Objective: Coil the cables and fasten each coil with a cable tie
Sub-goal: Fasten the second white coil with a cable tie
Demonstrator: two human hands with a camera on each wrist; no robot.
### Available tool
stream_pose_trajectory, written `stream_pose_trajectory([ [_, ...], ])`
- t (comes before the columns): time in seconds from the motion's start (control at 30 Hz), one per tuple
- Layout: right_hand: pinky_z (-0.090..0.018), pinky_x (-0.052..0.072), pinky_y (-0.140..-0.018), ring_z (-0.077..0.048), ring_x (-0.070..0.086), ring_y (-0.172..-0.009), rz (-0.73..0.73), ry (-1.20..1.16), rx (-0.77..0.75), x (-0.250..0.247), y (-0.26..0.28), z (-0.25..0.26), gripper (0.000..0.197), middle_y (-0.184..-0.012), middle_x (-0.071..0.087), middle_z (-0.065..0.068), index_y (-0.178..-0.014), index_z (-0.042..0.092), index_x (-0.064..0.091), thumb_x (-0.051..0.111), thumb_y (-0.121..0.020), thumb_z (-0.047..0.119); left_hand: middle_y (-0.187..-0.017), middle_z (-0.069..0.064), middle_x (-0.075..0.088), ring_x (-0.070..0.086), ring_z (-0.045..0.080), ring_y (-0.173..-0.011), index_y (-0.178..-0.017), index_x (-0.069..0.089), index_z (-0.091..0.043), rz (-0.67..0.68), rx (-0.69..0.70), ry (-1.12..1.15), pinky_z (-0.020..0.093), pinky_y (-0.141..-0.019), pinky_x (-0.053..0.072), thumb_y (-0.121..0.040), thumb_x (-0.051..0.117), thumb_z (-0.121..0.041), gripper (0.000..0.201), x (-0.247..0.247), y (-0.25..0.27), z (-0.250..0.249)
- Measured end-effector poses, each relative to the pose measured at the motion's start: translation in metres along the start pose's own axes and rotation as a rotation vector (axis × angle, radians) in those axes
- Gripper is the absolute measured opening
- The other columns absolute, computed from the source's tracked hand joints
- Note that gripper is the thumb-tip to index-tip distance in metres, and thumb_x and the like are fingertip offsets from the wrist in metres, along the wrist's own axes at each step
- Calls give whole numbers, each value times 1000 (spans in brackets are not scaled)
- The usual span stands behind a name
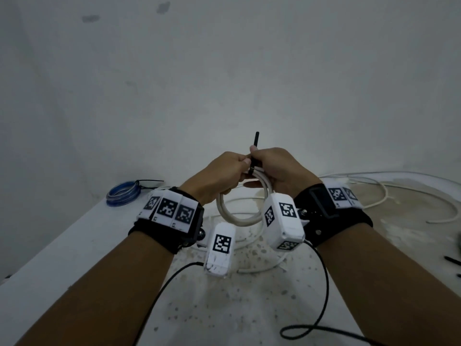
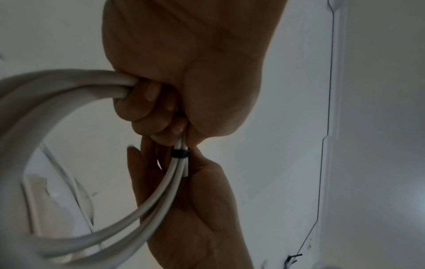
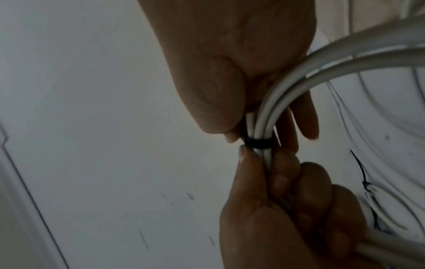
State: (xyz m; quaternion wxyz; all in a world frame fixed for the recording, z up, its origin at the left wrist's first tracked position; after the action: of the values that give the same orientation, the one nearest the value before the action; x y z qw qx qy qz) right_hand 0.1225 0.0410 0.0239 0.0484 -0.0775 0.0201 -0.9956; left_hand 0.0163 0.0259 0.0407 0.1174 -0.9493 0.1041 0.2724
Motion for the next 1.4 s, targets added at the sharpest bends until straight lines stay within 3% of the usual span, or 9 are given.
stream_pose_trajectory([
  [0.1, -38, 62, -63, -23, 71, -66, -59, 160, -78, -23, 8, 5, 30, -81, 71, -17, -97, -5, 69, 53, -101, 21, -61, 0, 38, 27, 9, -45, -105, 62, 3, 16, -13, 26, 22, -42, 21, -104, 38, -23, 36, 19, -6, -3],
  [0.33, -41, 61, -68, -32, 70, -78, -253, 279, -77, -64, 19, 6, 19, -93, 67, -20, -84, 0, 62, 54, -96, 12, -48, -9, 48, 29, 9, -43, -80, 62, -11, 55, 38, -32, 23, -44, 22, -104, 37, -21, 36, 62, 0, -27],
  [0.47, -27, 55, -69, -24, 64, -80, -290, 260, -44, -73, 32, -1, 19, -101, 66, -13, -109, 6, 62, 54, -93, 14, -56, 0, 54, 41, 2, -34, -64, 56, -8, 17, 70, -146, 14, -38, 28, -98, 44, -12, 36, 74, 13, -34],
  [0.6, -28, 40, -70, -29, 64, -90, -317, 680, -65, -66, 57, 3, 10, -97, 68, -14, -92, 7, 61, 55, -95, 14, -58, 10, 55, 45, 23, -52, -58, 51, -3, 40, 106, -217, 36, -52, 34, -91, 49, -14, 35, 82, 30, -36],
  [0.77, -30, 57, -53, -22, 70, -64, -110, 201, -110, -47, 66, 3, 24, -81, 69, -11, -92, 1, 67, 54, -99, 20, -52, -6, 44, 33, 7, -40, -77, 57, -13, -25, 41, -96, 21, -42, 26, -104, 37, -23, 35, 56, 47, -32],
  [0.97, -28, 52, -58, -15, 57, -58, 252, 329, -72, -8, 68, 6, 27, -95, 72, -16, -113, 11, 68, 56, -100, 30, -50, -6, 45, 26, 9, -44, -77, 49, -15, -11, -82, 72, 21, -40, 19, -104, 35, -21, 30, 16, 52, -13],
  [1.1, -23, 46, -51, -11, 50, -52, 235, 348, -115, 12, 47, 13, 23, -74, 70, -9, -108, 4, 67, 58, -99, 24, -46, -9, 41, 22, 6, -43, -79, 52, -14, -17, -157, 269, 18, -38, 16, -103, 36, -18, 29, -2, 49, 1],
  [1.2, -23, 46, -52, -11, 51, -51, 218, 299, -168, 29, 29, 19, 16, -72, 69, -10, -98, 6, 67, 61, -97, 20, -57, -2, 47, 32, 8, -44, -85, 59, -13, -46, -149, 443, 19, -41, 30, -102, 47, -35, 31, -27, 41, 11],
  [1.4, -22, 49, -51, -13, 57, -52, -40, -74, -222, 47, -23, 17, 8, -79, 67, -20, -102, 4, 58, 58, -98, 11, -71, 5, 59, 60, 18, -61, -102, 59, -4, -234, -139, 624, 36, -73, 52, -102, 48, -32, 30, -69, 31, 67],
])
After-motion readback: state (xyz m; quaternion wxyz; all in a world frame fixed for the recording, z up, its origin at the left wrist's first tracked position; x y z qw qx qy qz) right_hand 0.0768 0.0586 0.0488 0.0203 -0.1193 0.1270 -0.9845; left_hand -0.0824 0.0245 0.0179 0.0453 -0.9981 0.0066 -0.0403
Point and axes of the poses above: each hand's wrist, its own y-axis away from the middle knuckle, its own x-axis out of the palm, z = x × y, the point moved 8 cm from there along -y, towards the middle knuckle
